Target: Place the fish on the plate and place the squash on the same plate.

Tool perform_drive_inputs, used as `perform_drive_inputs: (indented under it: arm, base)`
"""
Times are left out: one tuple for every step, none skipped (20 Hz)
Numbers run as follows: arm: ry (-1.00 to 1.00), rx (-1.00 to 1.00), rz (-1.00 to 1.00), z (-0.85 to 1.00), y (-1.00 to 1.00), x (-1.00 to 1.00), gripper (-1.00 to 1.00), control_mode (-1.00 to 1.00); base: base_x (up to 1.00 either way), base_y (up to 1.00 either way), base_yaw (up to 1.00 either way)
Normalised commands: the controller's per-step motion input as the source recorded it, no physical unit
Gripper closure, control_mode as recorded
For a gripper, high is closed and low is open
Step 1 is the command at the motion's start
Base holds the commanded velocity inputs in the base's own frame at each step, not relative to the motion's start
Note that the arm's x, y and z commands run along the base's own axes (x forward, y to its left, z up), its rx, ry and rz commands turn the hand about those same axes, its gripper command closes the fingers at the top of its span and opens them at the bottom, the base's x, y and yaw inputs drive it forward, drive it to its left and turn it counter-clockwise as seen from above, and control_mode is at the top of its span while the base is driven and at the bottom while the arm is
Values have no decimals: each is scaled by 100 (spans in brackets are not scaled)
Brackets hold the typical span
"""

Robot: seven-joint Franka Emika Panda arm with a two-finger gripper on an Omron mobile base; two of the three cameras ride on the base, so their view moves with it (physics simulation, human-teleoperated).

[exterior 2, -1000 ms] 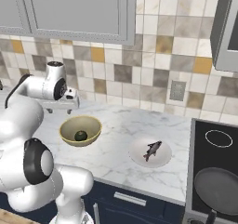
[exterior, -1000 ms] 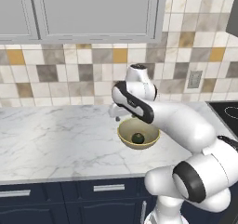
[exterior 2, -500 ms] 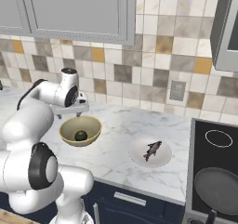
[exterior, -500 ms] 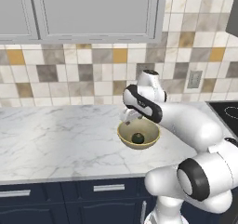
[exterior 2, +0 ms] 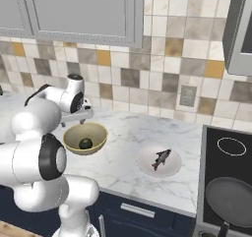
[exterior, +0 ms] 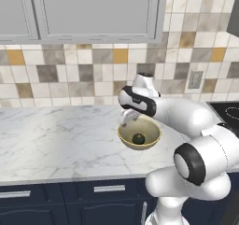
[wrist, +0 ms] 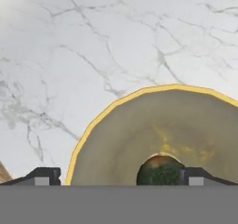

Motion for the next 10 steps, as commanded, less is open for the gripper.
perform_drive_inputs:
  arm:
    - [7, 0, -17, -23, 37, 0, -100, -100]
    - [7, 0, -20, -24, 32, 0, -100, -100]
    - [12, 0, -25, -30, 29, 0, -100, -100]
    - [12, 0, -27, -33, 30, 0, -100, -100]
    - [12, 0, -27, -35, 26, 0, -100, -100]
    - [8, 0, -24, -36, 20, 1, -100, -100]
    - [4, 0, -19, -34, 9, 4, -100, -100]
    - [4, 0, -16, -37, 5, 7, -100, -100]
    - [4, 0, -13, -35, 0, 9, -100, -100]
    - [2, 0, -12, -35, 0, 8, -100, -100]
  base:
    - [0, 0, 0]
    - [0, 0, 0]
    - [0, 0, 0]
    - [0, 0, 0]
    - [0, 0, 0]
    - [0, 0, 0]
    - [0, 0, 0]
    - [0, 0, 0]
    - [0, 0, 0]
    - [0, 0, 0]
